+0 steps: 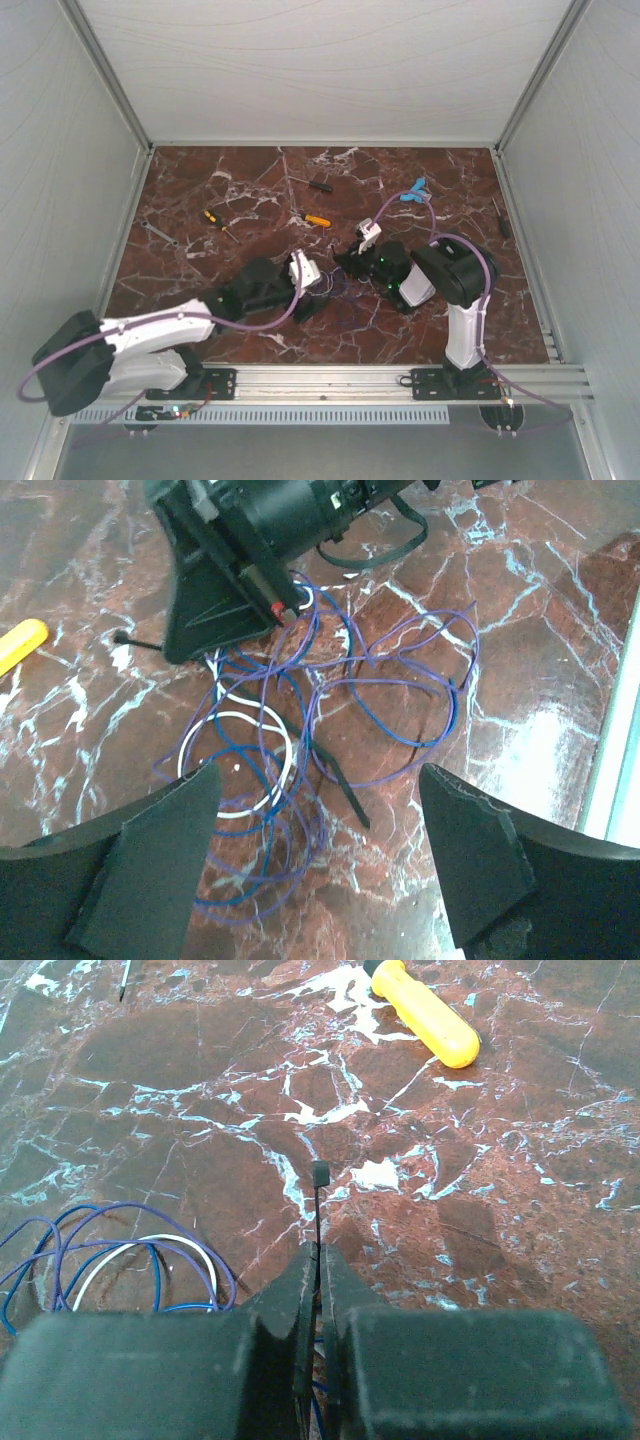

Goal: Zip-tie the wires
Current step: Tie the cable at the center of the board.

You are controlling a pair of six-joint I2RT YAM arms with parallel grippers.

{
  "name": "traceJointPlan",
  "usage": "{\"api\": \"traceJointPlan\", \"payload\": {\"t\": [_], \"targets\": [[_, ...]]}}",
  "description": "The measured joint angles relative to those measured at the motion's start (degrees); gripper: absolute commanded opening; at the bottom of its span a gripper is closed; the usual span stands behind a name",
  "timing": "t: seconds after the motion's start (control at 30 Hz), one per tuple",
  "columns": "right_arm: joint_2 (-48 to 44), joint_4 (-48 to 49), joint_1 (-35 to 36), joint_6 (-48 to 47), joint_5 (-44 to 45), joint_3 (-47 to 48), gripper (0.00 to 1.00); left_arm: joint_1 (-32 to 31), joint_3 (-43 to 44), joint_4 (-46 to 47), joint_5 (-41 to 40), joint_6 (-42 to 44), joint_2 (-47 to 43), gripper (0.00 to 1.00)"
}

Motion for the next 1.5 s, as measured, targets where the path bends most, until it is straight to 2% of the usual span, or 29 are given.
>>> {"api": "traceJointPlan", "payload": {"t": [0.13, 0.3, 0.4, 0.5, 0.73, 0.87, 1.0, 1.17, 1.27, 1.5], "targets": [[0.7, 0.9, -0.3, 0.7, -1.0, 0.1, 0.00, 0.0, -10.5, 8.9, -1.9, -1.2, -6.9, 0.75], [1.5, 0.4, -0.5, 1.0, -3.7, 1.4, 0.00, 0.2, -22.2, 19.3, -1.0, -2.1, -5.6, 0.67], [1.7, -0.7, -0.6, 1.0, -5.3, 2.7, 0.00, 0.2, -23.8, 25.4, 0.0, -2.4, -0.8, 0.66], [1.7, -1.2, -0.6, 1.0, -6.3, 3.1, 0.00, 0.5, -25.3, 35.9, 1.1, -2.7, 5.4, 0.64], [1.7, -1.9, -0.7, 1.0, -7.4, 3.1, 0.00, 2.5, -26.5, 60.3, 4.7, -3.1, 24.2, 0.58], [1.7, -1.9, -0.8, 1.1, -7.7, 3.1, 0.00, 3.0, -26.0, 69.6, 7.0, -2.9, 34.5, 0.56], [1.9, -1.9, -0.9, 1.6, -7.8, 3.1, 0.00, 3.0, -24.4, 71.3, 7.8, -1.3, 36.9, 0.55], [2.4, -1.9, -0.9, 2.1, -8.0, 3.5, 0.00, 3.0, -23.5, 71.3, 9.2, 1.3, 36.9, 0.49], [2.7, -1.9, -0.9, 2.3, -8.2, 3.8, 0.00, 3.0, -22.1, 71.5, 10.0, 2.5, 37.6, 0.42], [2.7, -1.9, -1.0, 2.4, -8.3, 3.8, 0.00, 3.0, -19.7, 71.8, 11.1, 4.0, 38.8, 0.43]]}}
